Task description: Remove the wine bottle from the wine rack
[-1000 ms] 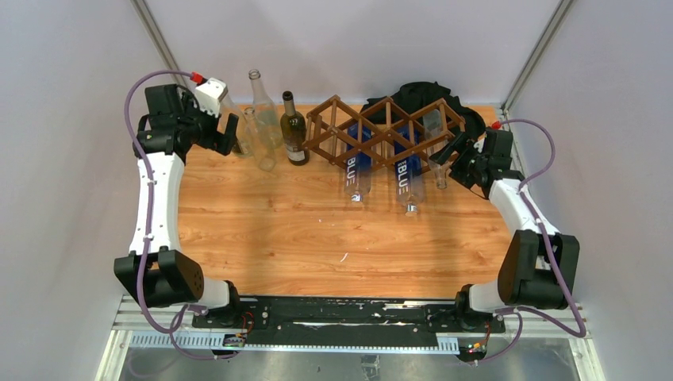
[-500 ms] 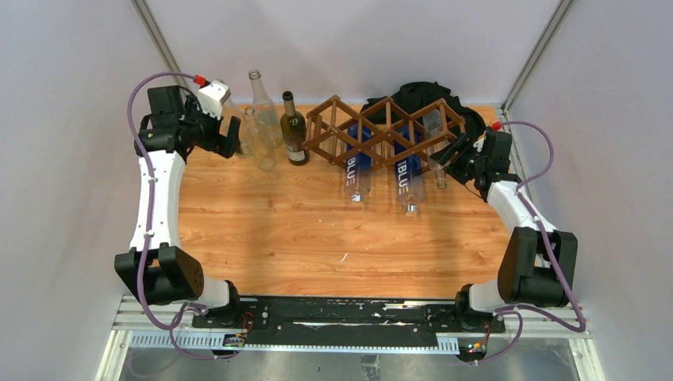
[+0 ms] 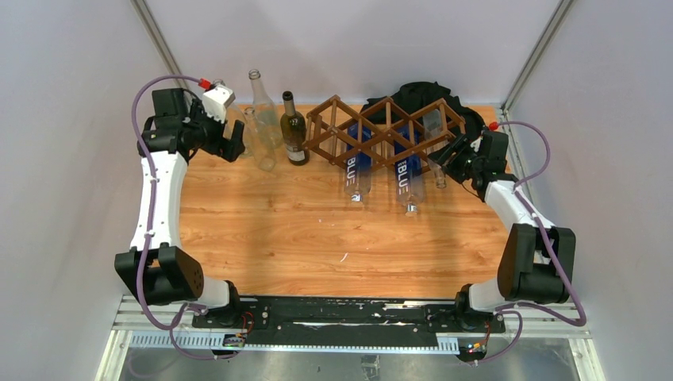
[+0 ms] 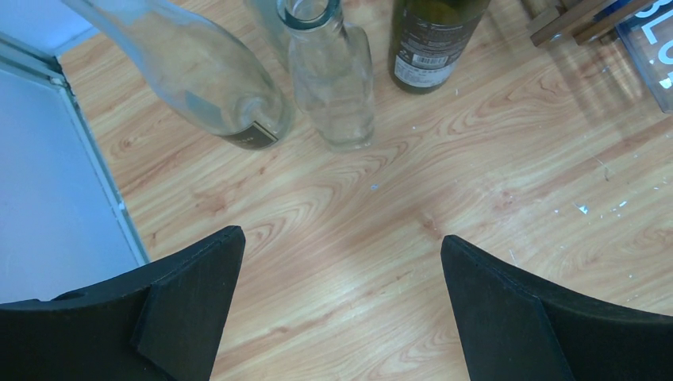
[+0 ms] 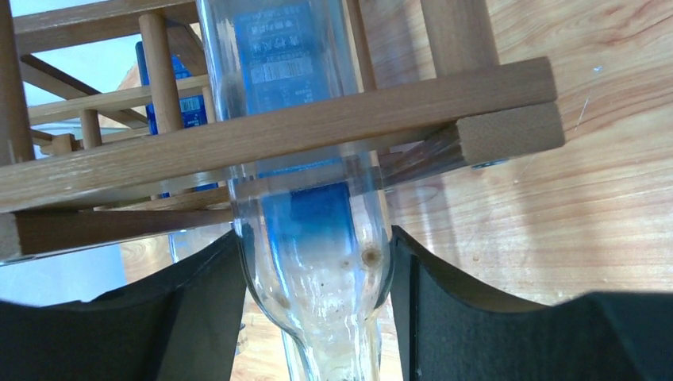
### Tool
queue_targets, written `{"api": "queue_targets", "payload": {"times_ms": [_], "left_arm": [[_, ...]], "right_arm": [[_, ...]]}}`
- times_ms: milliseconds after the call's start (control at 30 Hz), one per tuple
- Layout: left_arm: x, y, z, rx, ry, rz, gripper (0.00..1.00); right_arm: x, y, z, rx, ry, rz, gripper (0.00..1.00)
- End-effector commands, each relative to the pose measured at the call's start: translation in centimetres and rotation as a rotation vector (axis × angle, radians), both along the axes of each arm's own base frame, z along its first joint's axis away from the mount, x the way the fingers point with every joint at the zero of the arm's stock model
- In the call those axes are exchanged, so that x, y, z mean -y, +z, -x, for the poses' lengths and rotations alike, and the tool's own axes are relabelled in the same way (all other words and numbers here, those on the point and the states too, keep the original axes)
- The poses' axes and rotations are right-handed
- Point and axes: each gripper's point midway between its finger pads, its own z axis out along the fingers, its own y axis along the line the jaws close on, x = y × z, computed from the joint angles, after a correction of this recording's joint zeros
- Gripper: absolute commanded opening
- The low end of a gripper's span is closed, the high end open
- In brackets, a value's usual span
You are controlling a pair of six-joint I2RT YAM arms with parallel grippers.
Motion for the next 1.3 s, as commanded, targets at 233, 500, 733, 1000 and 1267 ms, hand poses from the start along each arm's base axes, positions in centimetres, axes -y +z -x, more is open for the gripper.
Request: {"api": "queue_targets", "payload": {"times_ms": [233, 500, 733, 1000, 1267], "left_arm": [[1.9, 0.1, 0.8, -0.002, -0.055, -0.003, 1.0], [4.0, -0.4, 1.1, -0.005, -0.116, -0.038, 1.0], [7.6, -0.7, 1.7, -0.018, -0.216, -0.105, 0.99], [11.0, -1.5, 2.6, -0.03, -0.32, -0.186, 0.98], [12.7, -2.3, 3.4, -0.03, -0.389, -0.246, 0.99]], "right_arm": [[0.2, 0.3, 2.1, 0.023, -0.027, 0.036, 0.3], [-0.8, 0.1, 5.9, 0.024, -0.007, 0.008, 0.03], [-1.7, 0.5, 10.9, 0.008, -0.007, -0.031, 0.0], [-2.1, 1.5, 15.8, -0.011, -0.041, -0.082, 0.0], [-2.9, 3.4, 19.3, 0.011, -0.024, -0.116, 0.0]]}}
